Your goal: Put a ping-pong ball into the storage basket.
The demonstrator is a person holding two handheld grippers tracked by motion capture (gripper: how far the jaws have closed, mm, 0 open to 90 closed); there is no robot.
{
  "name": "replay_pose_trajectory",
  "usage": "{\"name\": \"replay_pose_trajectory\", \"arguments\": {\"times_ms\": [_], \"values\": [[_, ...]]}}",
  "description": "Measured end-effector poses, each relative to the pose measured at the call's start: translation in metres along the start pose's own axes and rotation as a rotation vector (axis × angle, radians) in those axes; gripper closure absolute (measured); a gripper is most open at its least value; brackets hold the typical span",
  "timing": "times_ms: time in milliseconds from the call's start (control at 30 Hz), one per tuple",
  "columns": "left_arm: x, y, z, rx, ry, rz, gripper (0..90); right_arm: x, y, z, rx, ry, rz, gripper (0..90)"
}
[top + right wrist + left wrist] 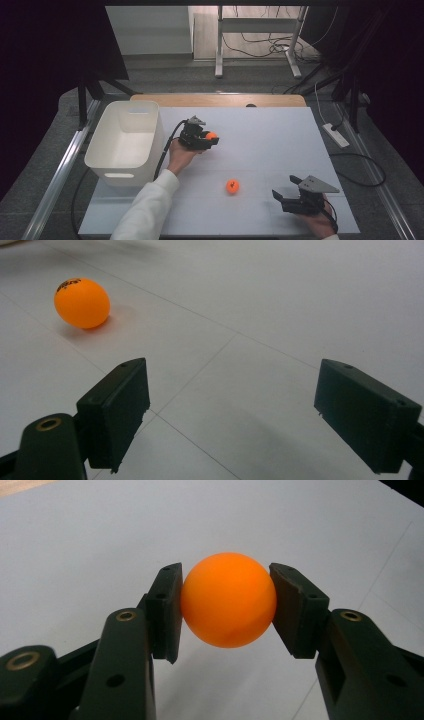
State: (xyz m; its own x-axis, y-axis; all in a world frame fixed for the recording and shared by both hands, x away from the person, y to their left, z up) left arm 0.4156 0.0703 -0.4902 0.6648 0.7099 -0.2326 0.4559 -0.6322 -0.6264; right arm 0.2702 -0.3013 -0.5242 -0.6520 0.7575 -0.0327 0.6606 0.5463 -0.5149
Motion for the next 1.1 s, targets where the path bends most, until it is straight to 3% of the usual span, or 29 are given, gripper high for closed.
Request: {"name": "replay_pose_trajectory", "arguments": {"times_ms": [400, 1100], "values": [[-0.008, -0.012, 0.004, -0.021, 0.026, 0.002, 50.2, -0.001, 0.0, -0.001, -0.005, 0.001, 0.003, 14.4], [-0.023, -0.038, 0.004, -0.08, 0.046, 0.054, 50.2, -0.002, -0.001, 0.0, -0.007, 0.003, 0.008, 14.4]]}}
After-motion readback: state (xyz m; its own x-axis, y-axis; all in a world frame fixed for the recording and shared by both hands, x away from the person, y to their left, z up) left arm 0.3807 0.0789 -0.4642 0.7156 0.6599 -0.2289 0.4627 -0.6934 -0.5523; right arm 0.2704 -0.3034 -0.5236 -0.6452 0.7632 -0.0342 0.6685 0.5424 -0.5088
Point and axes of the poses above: each handheld gripper's, and its own axes: y roughly forward along the jaws, z roughly out of its underside, x roughly to its left, the point moved 1 cm from there along y, roughly forward along the jaws, and after that the axes turned 1 degree about -y, right-handed, at the moved point
